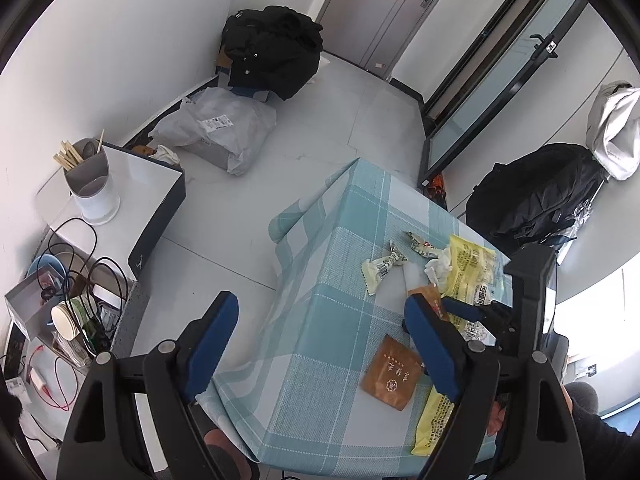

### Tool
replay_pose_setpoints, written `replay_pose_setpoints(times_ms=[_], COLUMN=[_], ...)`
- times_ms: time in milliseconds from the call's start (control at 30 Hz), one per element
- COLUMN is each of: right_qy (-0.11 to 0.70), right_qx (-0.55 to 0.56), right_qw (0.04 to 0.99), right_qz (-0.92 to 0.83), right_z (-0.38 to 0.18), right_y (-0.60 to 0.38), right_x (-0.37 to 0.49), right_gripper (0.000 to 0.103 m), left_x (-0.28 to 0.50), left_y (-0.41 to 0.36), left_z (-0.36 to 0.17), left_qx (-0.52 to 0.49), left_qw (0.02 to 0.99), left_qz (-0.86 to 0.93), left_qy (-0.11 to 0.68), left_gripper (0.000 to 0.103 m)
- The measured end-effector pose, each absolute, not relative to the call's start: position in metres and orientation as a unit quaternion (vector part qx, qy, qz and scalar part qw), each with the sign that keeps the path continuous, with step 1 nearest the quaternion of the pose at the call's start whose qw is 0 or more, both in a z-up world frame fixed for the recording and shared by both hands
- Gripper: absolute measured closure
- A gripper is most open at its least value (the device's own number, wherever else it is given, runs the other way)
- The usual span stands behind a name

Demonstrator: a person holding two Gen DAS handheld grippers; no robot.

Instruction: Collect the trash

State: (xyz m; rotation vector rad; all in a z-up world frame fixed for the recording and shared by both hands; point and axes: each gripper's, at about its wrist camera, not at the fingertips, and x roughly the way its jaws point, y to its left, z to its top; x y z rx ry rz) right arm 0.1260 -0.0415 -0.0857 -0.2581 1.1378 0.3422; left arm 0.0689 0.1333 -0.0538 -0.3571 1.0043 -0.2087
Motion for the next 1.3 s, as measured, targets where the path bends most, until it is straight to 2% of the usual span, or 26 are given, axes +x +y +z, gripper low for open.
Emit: replay_pose_setpoints(times_ms=[133,200,500,833,1100,1300], right_qy=[0.526,0.522,0.497,0.451,0.439,0.419], right_qx=[-0.127,-0.115,-0.062,-0.040,-0.027,-0.026], right_qw=[0.823,0.826,0.843,0.868,0.881,0.891], right_qz=[0.173,0.179,0.198,0.202,0.178,0.175], right_z=[-0.084,-0.081,-0.059,-0.016,-0.007,-0.001], right_y=[-0.043,-0.047,-0.073,-0.113,-0.145,-0.159], right_x=[0.118,0.114,0.095,0.048,0.015,0.004], right_gripper=[0.040,0.049,0.049,0.049,0.049,0.049], left_x=[0.068,0.068,0.066,0.054,0.047,0.048], left_y=[0.132,0.131,0.121,0.064,0.015,0.005], left_z=[-0.054,-0.054,-0.061,-0.072,-0.102,-0.120], left_qx=[-0.167,-0.164,-0.130,-0.021,0.093,0.125], left_qw=[0.857,0.857,0.858,0.851,0.826,0.801], left_qz=[-0.099,-0.097,-0.091,-0.162,-0.184,-0.185], left_qy=[0.478,0.479,0.488,0.499,0.524,0.555], left_gripper=[0.020,0.020,0.020,0.020,0.020,0.020])
